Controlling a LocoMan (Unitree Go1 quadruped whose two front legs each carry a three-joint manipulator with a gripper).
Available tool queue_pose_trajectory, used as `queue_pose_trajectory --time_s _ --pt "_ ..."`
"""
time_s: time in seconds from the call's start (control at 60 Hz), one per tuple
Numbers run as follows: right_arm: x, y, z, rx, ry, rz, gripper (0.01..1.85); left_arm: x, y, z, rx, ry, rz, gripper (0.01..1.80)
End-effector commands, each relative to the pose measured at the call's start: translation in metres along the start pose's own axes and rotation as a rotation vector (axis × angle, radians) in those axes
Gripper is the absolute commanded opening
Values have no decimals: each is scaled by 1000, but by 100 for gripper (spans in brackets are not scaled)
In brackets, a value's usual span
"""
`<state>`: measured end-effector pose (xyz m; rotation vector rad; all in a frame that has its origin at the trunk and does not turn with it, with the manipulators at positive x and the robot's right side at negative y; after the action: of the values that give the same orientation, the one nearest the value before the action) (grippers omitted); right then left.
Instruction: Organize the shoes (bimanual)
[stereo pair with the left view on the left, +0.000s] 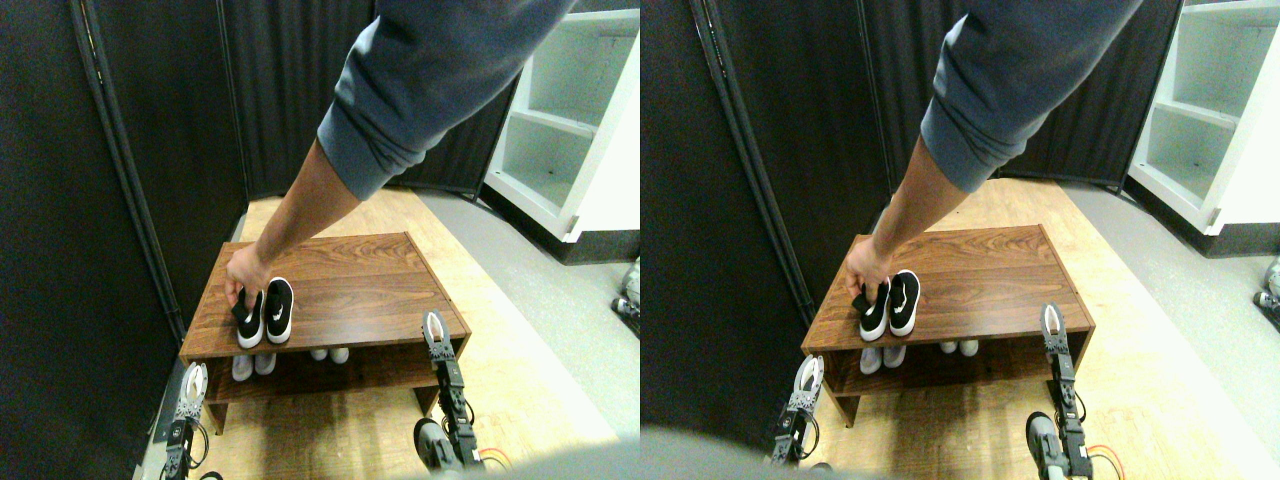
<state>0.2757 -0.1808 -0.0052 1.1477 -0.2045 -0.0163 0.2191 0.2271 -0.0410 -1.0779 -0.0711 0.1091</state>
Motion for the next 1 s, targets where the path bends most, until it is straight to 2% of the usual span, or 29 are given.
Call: queue_pose_trajectory --time_s 0.017,0.583,0.65,0.717,0.783,0.817,0.85,0.9,1.0 --pt "1 3 -1 10 0 20 1 2 -5 2 23 -23 -41 1" --pt "-1 6 -2 3 1 28 5 -1 -2 2 16 -38 -30 1" --pt "0 5 -2 0 -5 26 4 -7 -6 0 -66 -73 -14 1" --pt "0 5 -2 11 -7 21 4 -16 -11 -6 -106 -72 -3 1" --pt "0 5 -3 -2 -4 28 4 -27 -17 -13 -180 -93 33 39" --pt "0 6 -3 -3 -6 25 5 -28 -17 -14 -184 -89 34 45" --pt "0 6 -3 -7 -2 22 5 -33 -21 -17 -195 -89 52 65" --pt "1 6 -3 -12 -1 29 4 -38 -23 -19 -188 -82 54 79" --pt "1 7 -4 1 -4 17 7 -46 -27 -23 -174 -80 58 92"
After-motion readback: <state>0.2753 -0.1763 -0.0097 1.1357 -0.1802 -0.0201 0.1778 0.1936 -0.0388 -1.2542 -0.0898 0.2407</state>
